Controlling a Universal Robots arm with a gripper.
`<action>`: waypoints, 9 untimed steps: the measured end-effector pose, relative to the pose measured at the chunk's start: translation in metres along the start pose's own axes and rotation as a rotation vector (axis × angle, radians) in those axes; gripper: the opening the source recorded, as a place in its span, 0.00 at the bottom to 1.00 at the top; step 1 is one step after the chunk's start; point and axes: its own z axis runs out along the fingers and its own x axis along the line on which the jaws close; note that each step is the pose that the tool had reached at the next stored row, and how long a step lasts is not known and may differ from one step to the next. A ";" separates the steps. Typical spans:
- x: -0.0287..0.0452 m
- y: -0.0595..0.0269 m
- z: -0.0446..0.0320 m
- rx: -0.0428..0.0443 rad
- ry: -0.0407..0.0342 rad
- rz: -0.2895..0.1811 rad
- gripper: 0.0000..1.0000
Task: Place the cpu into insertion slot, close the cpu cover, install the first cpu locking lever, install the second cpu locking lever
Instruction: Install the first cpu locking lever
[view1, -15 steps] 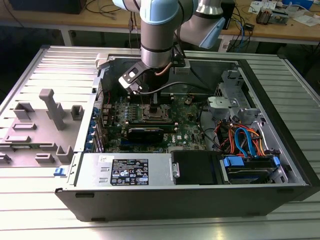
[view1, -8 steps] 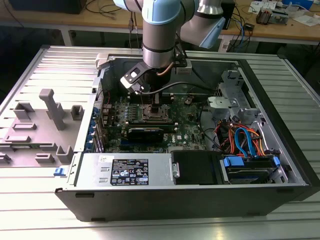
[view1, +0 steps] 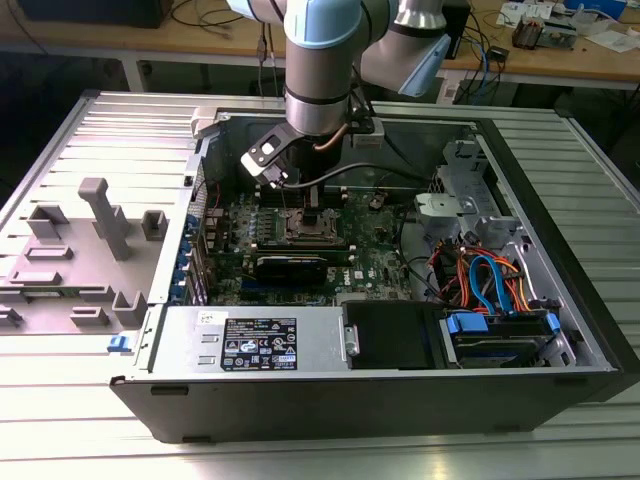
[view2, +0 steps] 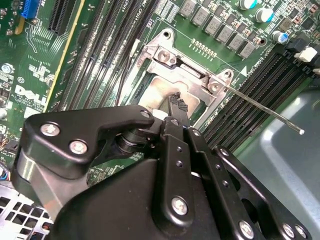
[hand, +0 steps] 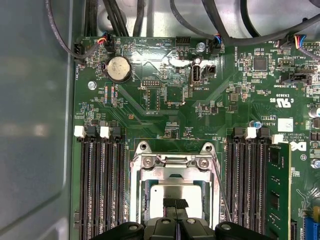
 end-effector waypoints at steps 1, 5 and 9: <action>0.0000 0.0000 -0.0021 0.0000 0.0000 0.000 0.11; -0.0001 0.0000 -0.0150 0.0000 0.0000 0.000 0.11; -0.0002 0.0001 -0.0231 0.0000 0.0000 0.000 0.11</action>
